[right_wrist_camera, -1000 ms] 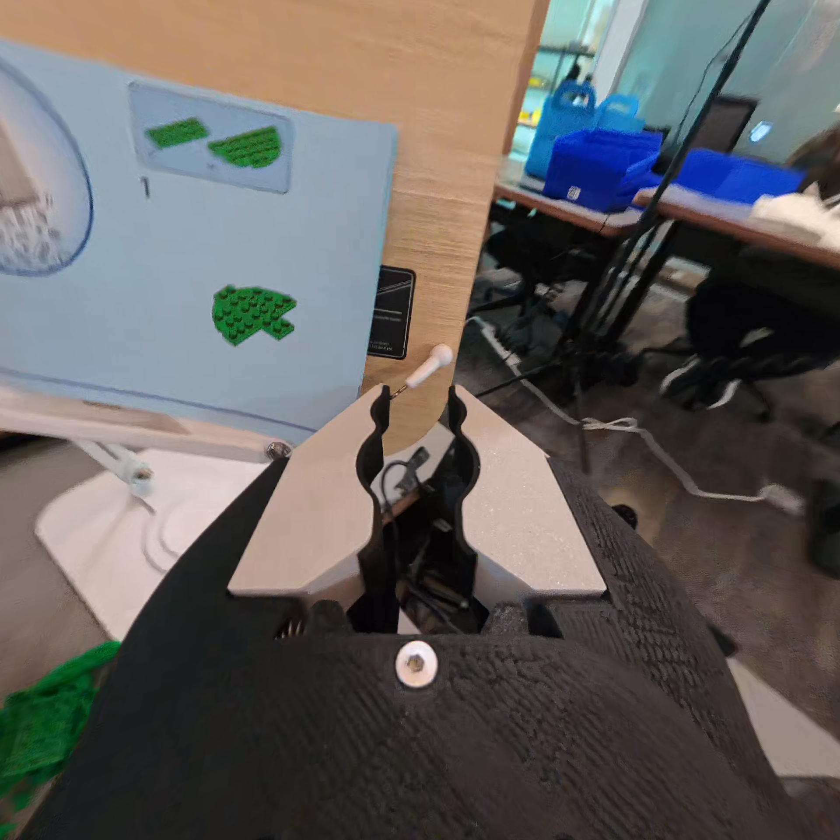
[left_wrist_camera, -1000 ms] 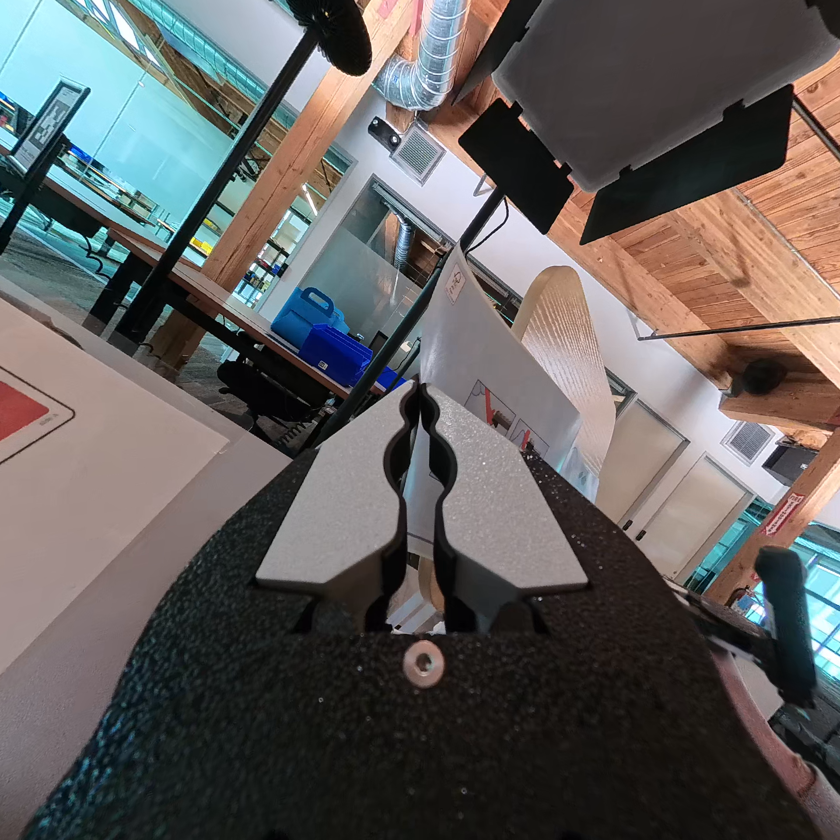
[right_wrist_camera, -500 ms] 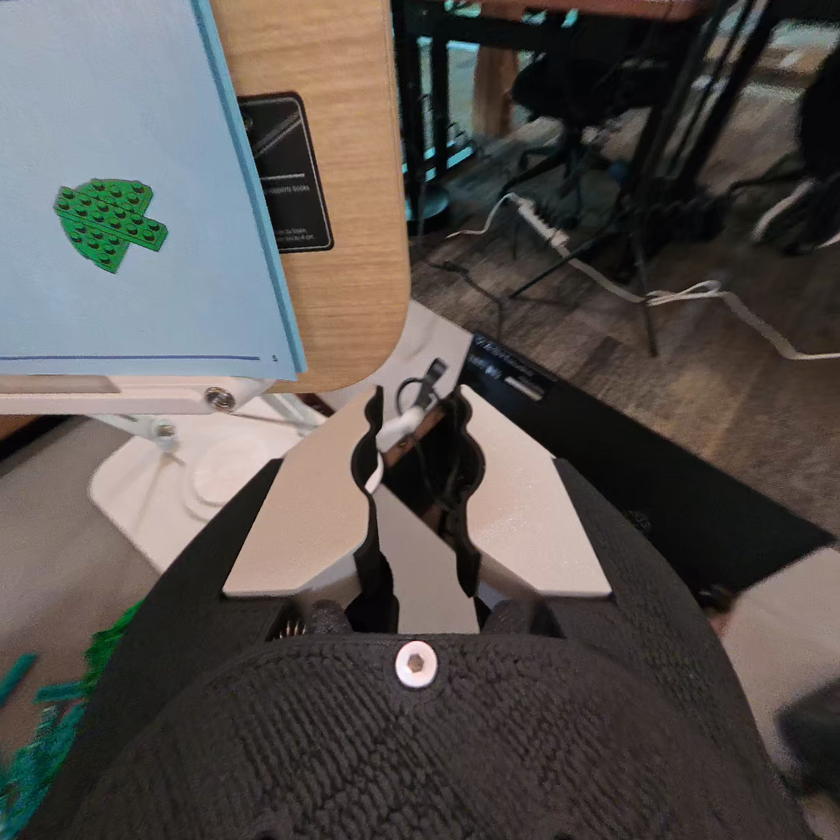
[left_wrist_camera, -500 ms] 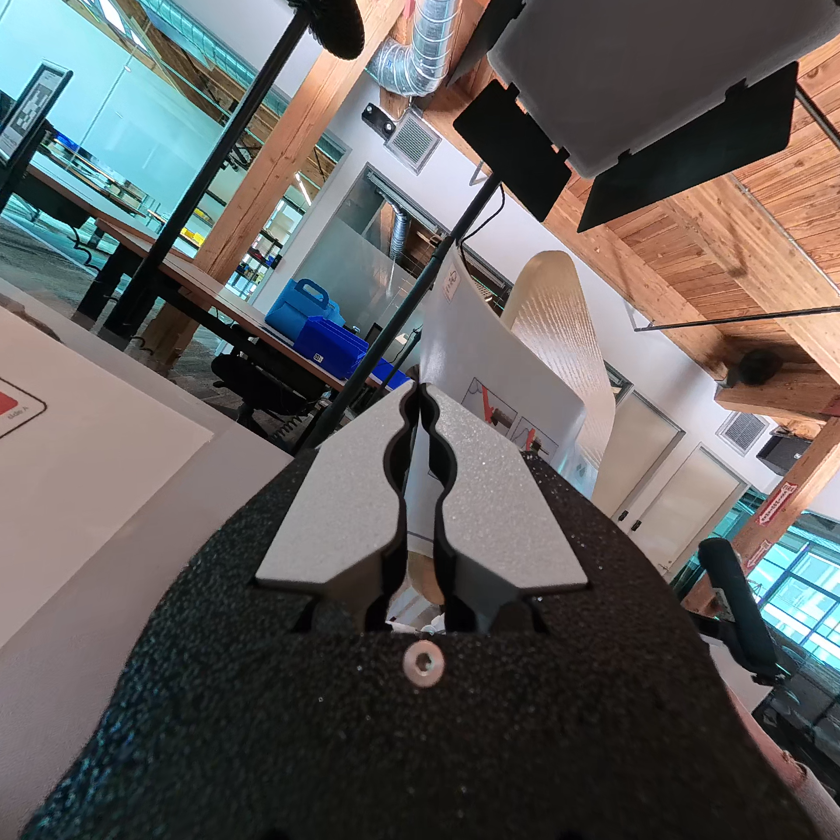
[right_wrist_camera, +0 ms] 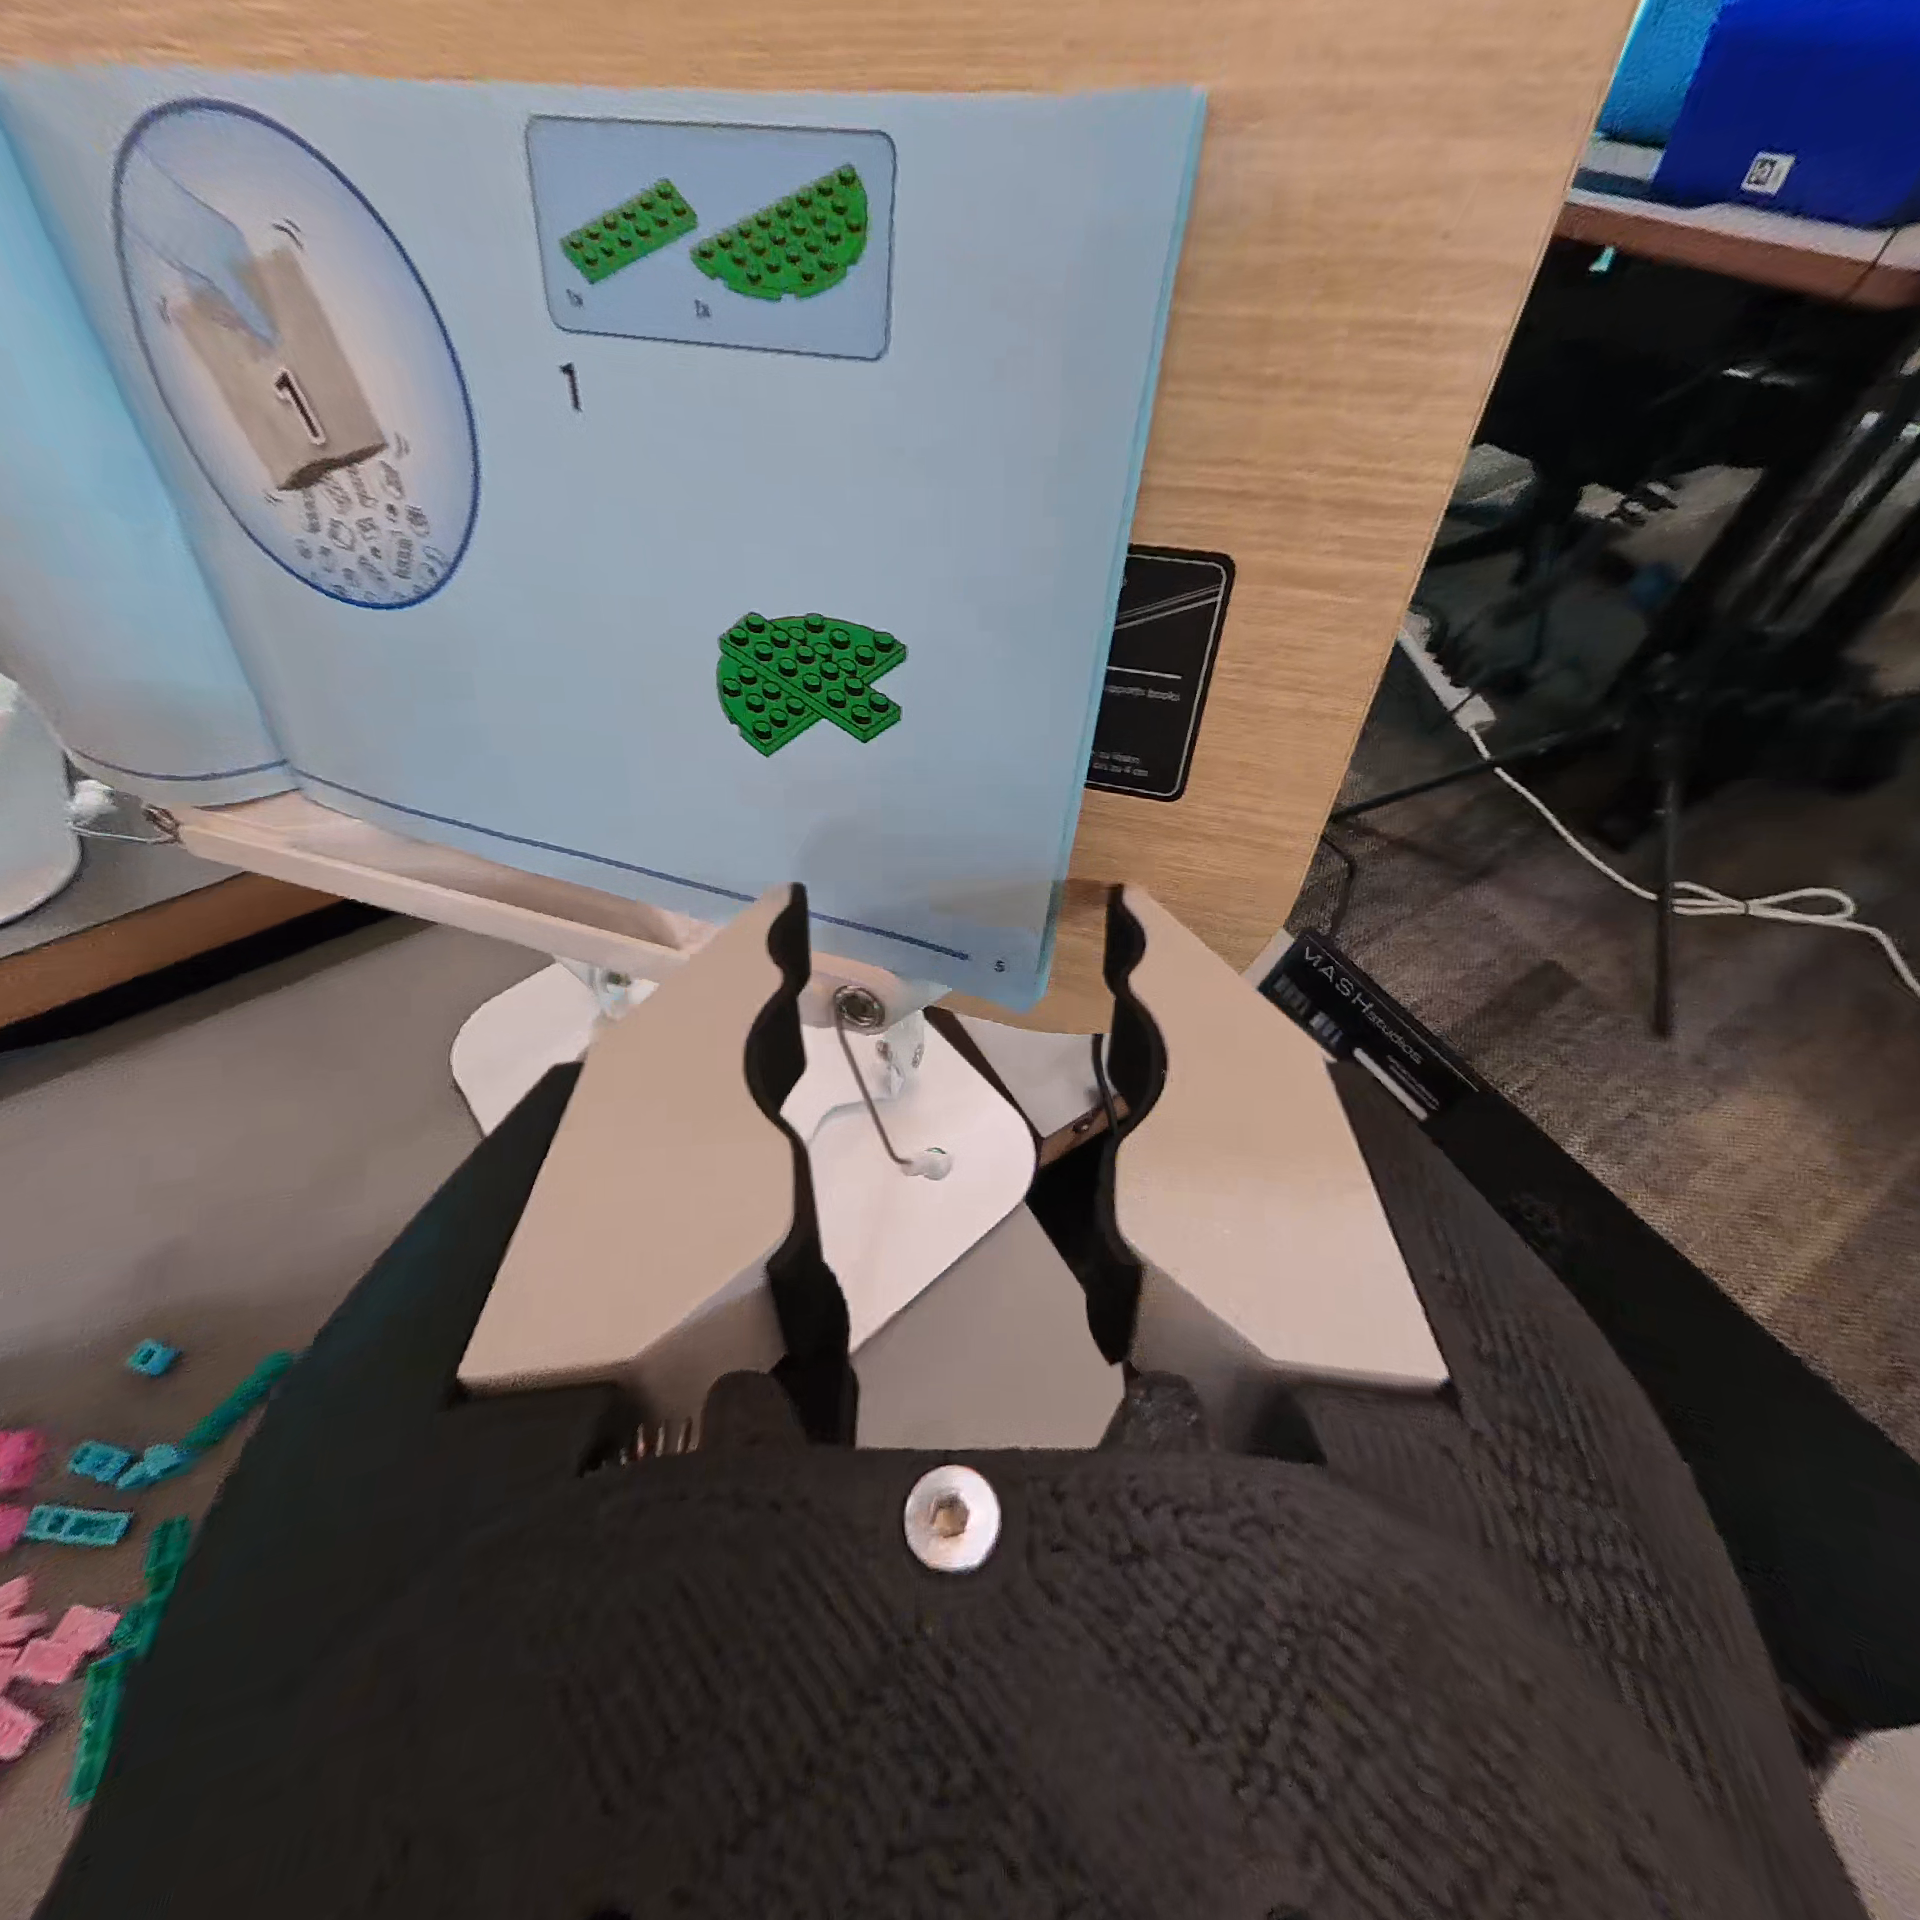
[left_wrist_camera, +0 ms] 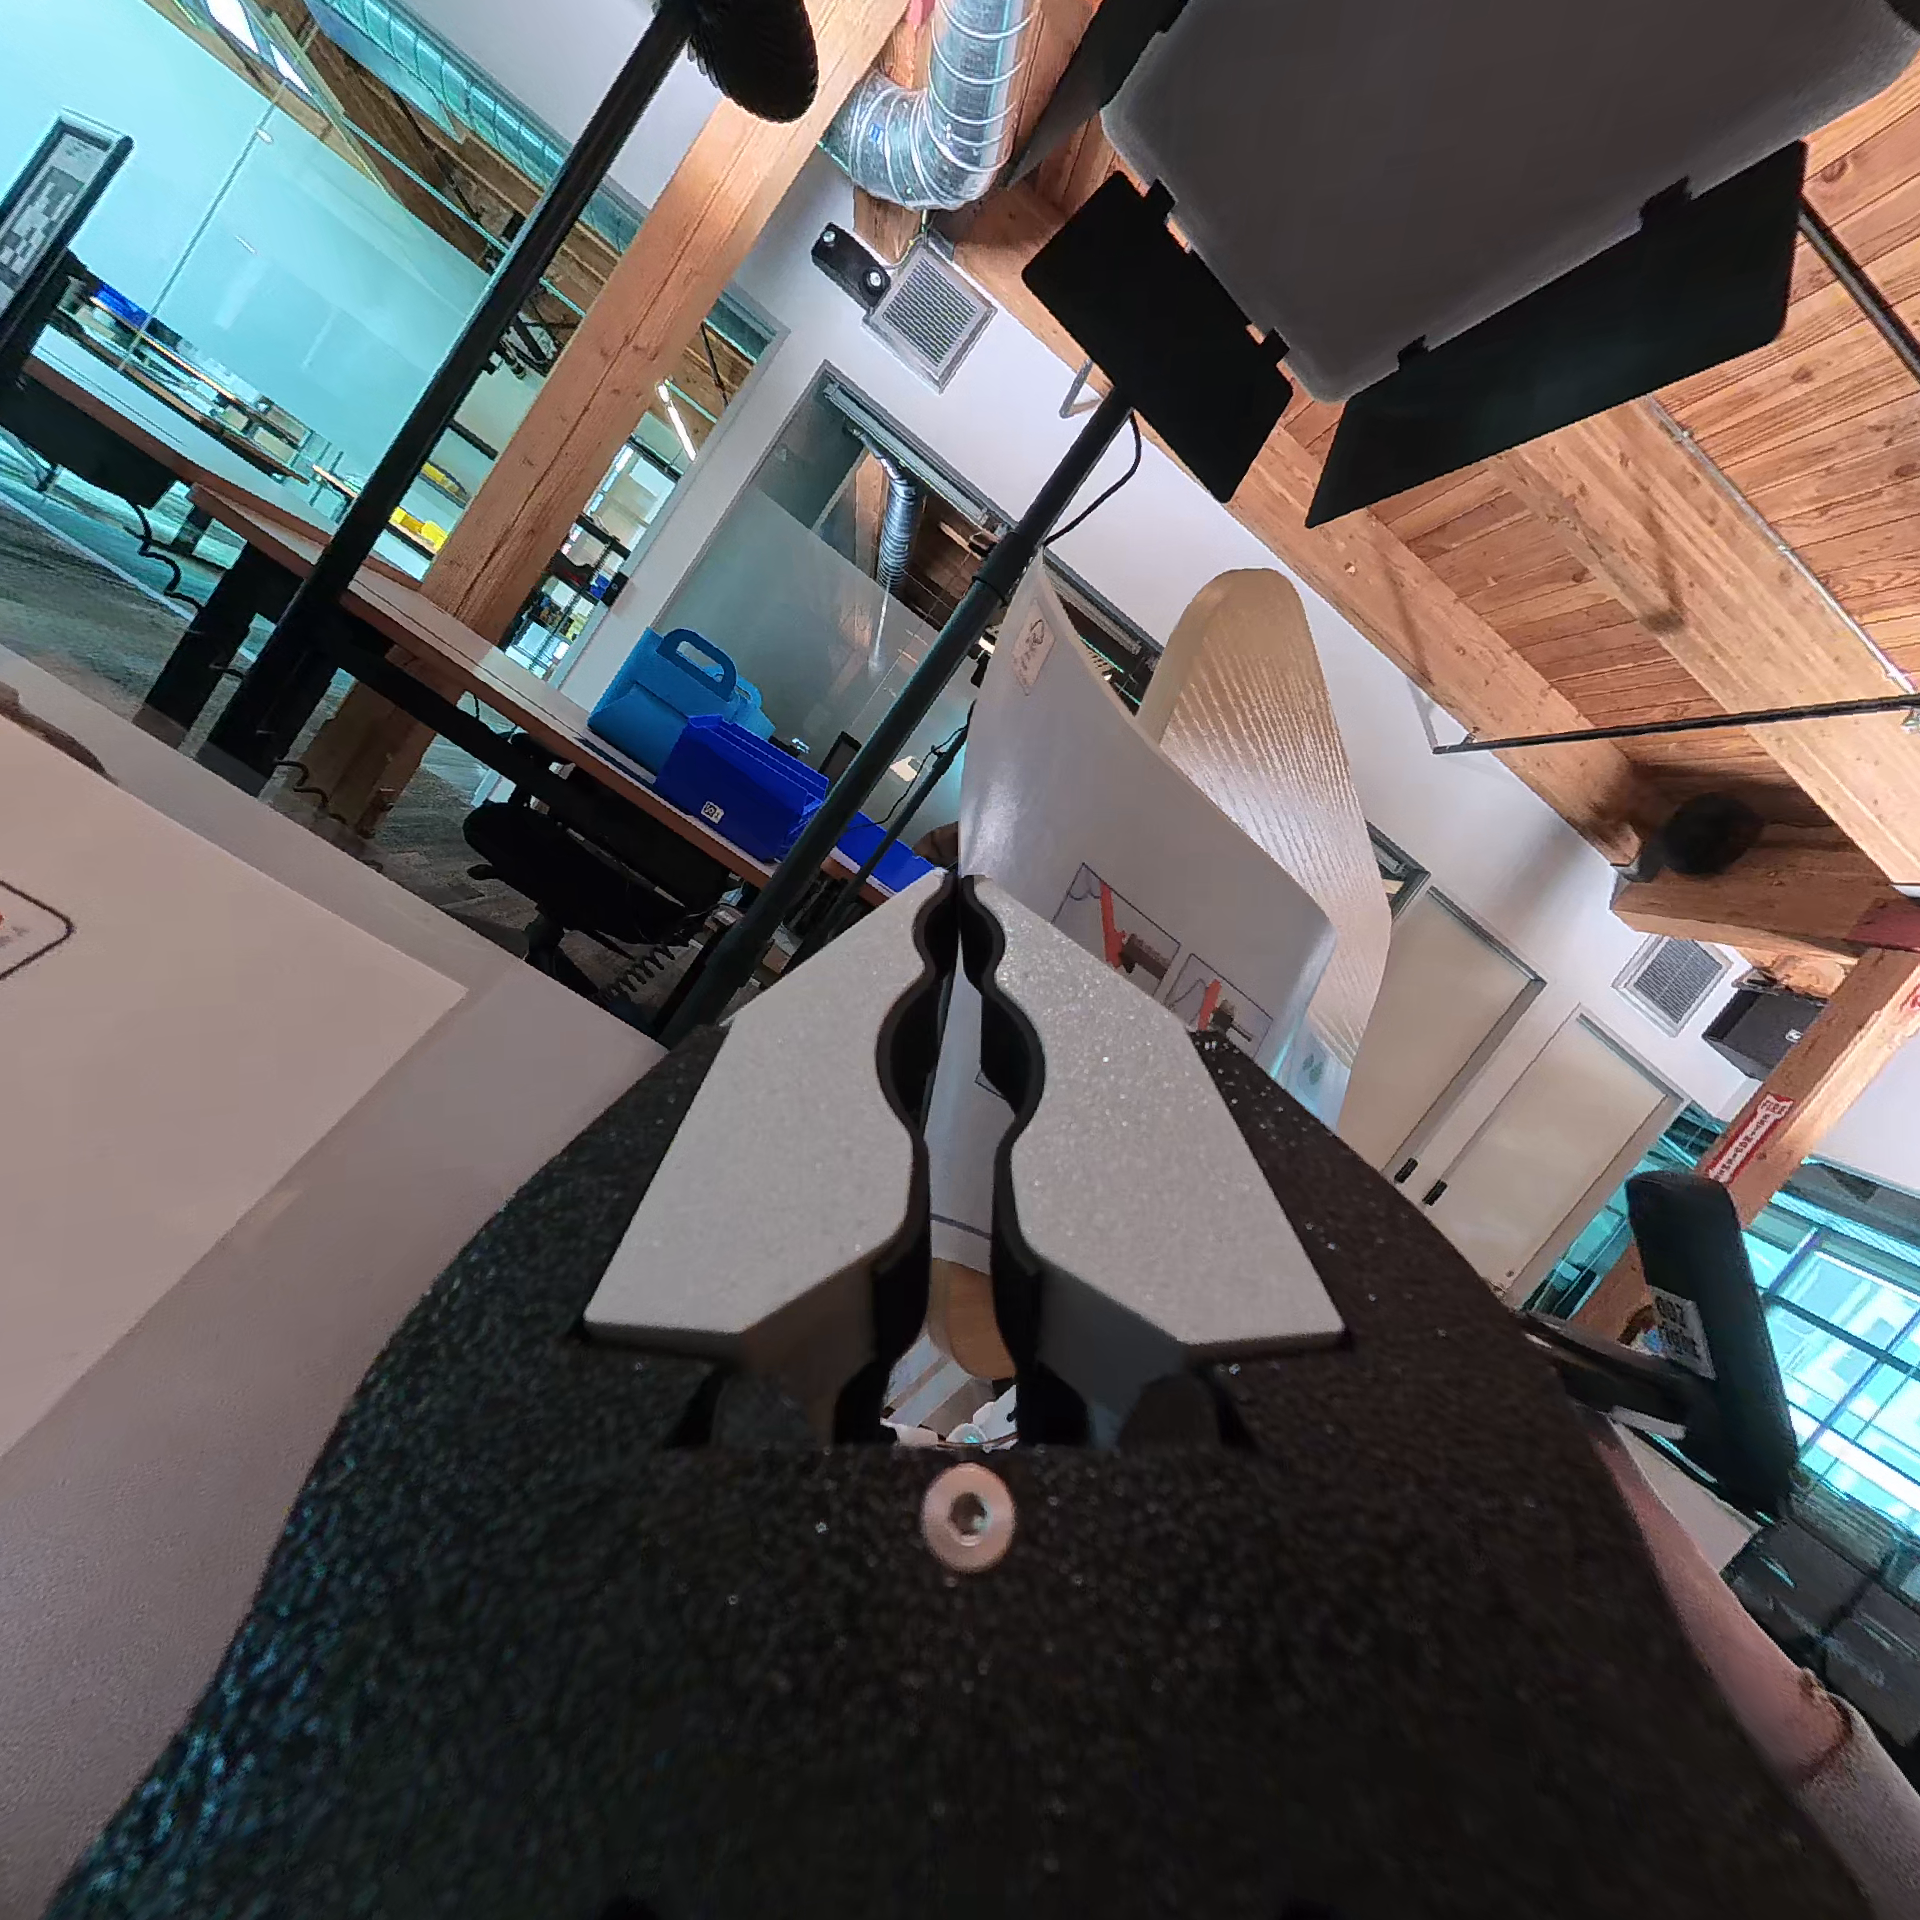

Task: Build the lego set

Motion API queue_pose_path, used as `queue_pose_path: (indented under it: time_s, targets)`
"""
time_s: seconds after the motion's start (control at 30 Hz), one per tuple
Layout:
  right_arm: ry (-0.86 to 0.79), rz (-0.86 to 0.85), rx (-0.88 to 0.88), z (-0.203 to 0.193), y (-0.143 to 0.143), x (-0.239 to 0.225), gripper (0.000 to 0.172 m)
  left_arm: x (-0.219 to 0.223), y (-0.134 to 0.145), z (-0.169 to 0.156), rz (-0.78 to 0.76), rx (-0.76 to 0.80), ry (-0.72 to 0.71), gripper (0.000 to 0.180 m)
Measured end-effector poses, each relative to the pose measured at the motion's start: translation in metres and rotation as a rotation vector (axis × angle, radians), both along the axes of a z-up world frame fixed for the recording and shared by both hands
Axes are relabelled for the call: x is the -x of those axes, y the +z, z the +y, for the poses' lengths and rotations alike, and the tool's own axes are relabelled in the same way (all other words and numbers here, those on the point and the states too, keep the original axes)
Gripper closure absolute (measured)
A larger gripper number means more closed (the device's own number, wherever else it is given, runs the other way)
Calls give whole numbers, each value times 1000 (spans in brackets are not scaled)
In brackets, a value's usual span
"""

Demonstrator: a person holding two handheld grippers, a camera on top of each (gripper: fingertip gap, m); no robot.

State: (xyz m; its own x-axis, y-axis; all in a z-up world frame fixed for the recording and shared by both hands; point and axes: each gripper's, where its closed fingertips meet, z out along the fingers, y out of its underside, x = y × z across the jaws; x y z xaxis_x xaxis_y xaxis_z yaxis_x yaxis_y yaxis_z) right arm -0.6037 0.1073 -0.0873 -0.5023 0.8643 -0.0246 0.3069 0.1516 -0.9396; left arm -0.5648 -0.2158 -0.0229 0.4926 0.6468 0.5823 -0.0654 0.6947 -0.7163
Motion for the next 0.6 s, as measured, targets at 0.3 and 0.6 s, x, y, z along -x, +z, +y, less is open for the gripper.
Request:
queue_pose_path:
  time_s: [0.3, 0.6]
  targets:
    - [-134, 91, -57, 33, 4, 13, 166, 1, 1, 18, 3, 12, -40, 180]
    - [-262, 218, -95, 55, 22, 4, 112, 0, 0, 45, 2, 105, 21, 180]
